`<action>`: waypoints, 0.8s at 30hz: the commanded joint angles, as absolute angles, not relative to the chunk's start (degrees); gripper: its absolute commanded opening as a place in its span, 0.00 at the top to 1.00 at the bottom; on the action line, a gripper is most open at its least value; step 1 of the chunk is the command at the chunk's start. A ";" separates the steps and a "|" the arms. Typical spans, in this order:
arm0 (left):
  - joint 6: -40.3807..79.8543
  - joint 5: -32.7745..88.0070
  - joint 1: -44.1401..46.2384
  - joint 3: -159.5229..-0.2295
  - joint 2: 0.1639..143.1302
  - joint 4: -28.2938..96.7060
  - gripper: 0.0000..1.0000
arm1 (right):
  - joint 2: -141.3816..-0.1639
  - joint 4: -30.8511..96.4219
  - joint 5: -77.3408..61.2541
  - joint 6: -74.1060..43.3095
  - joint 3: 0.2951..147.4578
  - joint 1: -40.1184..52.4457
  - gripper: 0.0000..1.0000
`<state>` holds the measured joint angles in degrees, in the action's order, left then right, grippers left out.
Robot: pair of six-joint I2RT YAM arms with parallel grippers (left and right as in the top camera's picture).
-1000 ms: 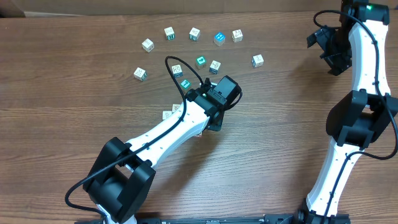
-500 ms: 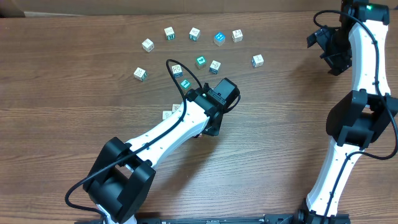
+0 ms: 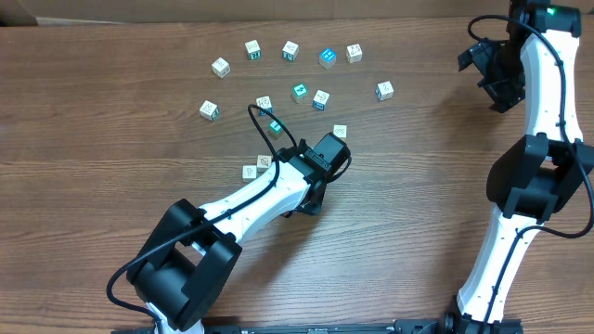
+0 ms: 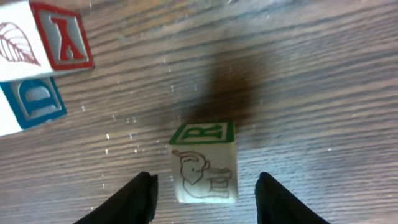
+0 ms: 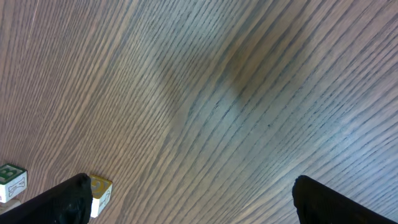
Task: Form a circle
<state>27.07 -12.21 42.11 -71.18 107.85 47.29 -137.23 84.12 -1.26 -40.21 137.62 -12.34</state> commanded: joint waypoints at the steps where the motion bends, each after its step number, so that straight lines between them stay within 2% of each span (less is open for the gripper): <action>1: 27.90 -12.01 42.00 -70.54 108.47 46.37 0.50 | -135.66 84.05 -1.15 -40.07 138.61 -12.45 0.00; 8: 27.92 -11.99 42.00 -70.22 108.49 45.41 0.56 | -135.66 84.05 -1.15 -40.07 138.61 -12.45 0.00; 24: 27.94 -11.99 42.00 -69.52 108.51 44.62 0.60 | -135.66 84.05 -1.15 -40.07 138.61 -12.45 0.00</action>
<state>27.07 -12.21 42.11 -70.35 107.87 44.91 -137.21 84.12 -1.26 -40.25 137.62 -12.34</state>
